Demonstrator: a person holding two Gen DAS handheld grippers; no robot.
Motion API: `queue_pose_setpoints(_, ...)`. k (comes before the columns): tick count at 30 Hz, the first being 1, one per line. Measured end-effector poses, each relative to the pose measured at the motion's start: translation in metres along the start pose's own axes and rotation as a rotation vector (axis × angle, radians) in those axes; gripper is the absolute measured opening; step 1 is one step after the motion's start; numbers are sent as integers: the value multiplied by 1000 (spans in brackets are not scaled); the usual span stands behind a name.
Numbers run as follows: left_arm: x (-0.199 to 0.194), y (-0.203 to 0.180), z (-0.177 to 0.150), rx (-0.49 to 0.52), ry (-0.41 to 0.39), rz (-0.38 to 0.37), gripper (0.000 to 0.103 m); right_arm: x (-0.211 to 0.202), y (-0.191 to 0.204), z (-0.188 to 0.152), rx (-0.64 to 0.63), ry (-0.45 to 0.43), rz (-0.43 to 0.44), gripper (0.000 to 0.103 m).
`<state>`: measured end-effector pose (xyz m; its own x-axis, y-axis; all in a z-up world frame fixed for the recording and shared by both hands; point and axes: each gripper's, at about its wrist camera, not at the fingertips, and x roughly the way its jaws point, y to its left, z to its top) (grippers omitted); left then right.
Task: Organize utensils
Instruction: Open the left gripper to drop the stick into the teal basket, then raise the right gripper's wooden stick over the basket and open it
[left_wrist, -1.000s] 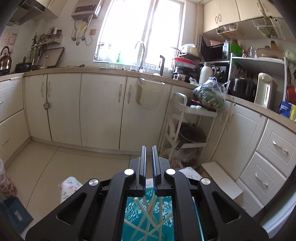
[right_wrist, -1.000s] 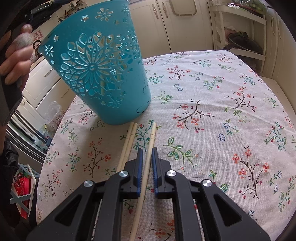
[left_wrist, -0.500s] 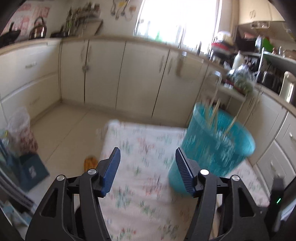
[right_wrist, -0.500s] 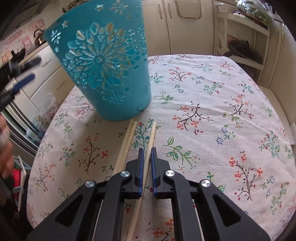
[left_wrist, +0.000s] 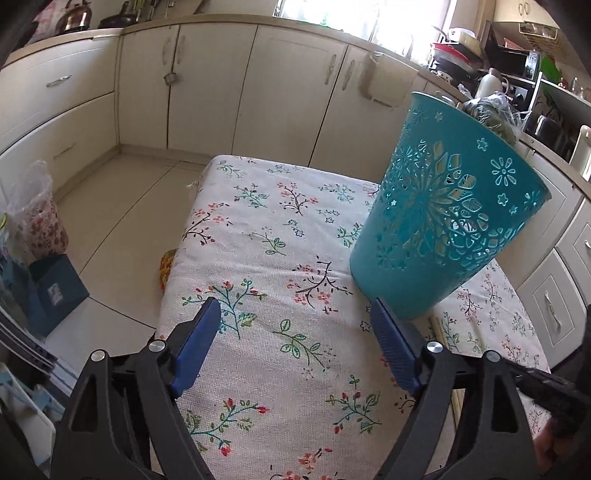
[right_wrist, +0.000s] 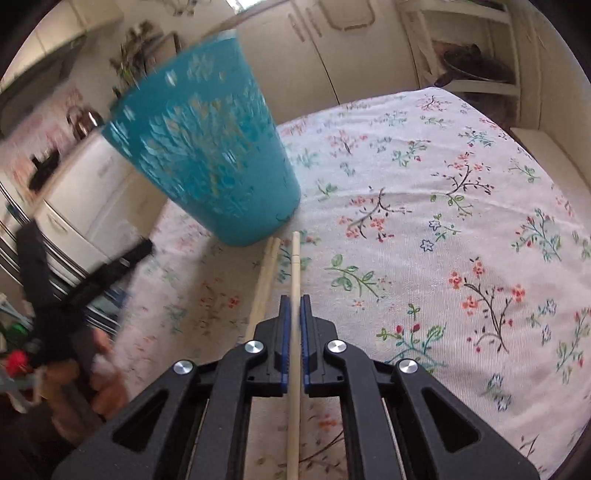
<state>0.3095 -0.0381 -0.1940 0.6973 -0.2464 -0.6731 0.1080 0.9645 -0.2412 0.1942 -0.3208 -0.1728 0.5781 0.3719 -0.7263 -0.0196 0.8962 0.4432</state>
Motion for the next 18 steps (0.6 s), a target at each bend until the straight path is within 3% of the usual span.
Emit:
queue_pose_setpoints(6,2,-4,1,8,7,8,81,-58,19,23,31,-185,163,6)
queue_pose_setpoints(11,1,-3,0,2,0,3,81,-96,58,83,-2,-386,263,6)
queue_pose_setpoints(15,-1,-2,0,-9,-9,-2,81,-92,88,134,-32,-506,273,6)
queue_pose_setpoints(18,-1,1,0,-25,-12,-14,82,-70,102,165,-62,-548,226,6)
